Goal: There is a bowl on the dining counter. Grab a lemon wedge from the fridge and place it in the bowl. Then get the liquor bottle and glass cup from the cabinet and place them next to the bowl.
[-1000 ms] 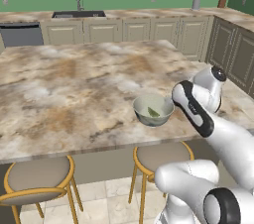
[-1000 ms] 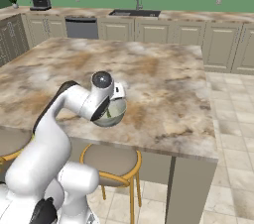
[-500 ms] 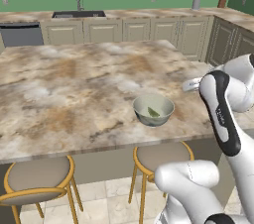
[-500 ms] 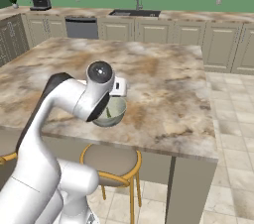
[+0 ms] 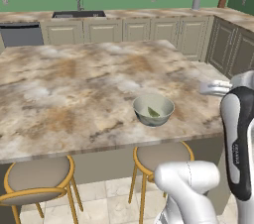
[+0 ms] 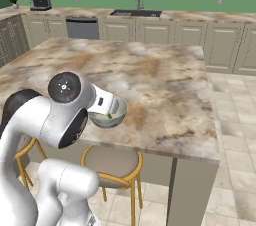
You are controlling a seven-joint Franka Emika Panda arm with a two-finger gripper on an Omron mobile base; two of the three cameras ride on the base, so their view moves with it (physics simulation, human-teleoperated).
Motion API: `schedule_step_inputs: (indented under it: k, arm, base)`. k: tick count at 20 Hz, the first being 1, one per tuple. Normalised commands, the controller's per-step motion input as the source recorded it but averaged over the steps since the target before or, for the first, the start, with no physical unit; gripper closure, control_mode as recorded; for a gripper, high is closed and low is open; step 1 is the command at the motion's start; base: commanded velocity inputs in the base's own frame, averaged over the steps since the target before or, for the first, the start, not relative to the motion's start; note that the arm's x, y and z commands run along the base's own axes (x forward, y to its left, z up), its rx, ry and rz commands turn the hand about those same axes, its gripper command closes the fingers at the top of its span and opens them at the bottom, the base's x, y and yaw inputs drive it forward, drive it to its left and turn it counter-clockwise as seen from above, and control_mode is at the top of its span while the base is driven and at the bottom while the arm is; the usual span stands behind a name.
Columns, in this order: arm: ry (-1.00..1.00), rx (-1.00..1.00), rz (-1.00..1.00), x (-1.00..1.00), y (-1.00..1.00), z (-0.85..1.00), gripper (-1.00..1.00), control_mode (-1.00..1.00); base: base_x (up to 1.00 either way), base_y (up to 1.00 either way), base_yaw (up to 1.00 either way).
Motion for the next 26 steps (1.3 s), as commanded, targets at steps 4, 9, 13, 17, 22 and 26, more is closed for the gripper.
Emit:
schedule_step_inputs:
  k: [4, 9, 13, 17, 22, 26]
  arm:
    - [-0.12, -0.03, -0.13, -0.84, 0.19, 0.0, -1.0, -1.0]
    - [-0.01, -0.12, -0.01, -0.68, 0.32, -0.15, -1.0, -1.0]
    - [0.02, -0.15, 0.03, -0.23, 0.37, -0.18, -1.0, -1.0]
    - [-0.09, -0.2, 0.03, -0.33, 0.33, -0.14, -1.0, -1.0]
    - [0.0, 0.0, 0.0, 0.0, 0.0, 0.0, -1.0, 1.0]
    - [0.0, 0.0, 0.0, 0.0, 0.0, 0.0, -1.0, 1.0]
  base:
    - [0.0, 0.0, 0.0]
    - [0.0, 0.0, 0.0]
    - [0.0, 0.0, 0.0]
    - [0.0, 0.0, 0.0]
    - [-0.84, -0.07, -0.03]
    - [-0.7, -0.77, -0.11]
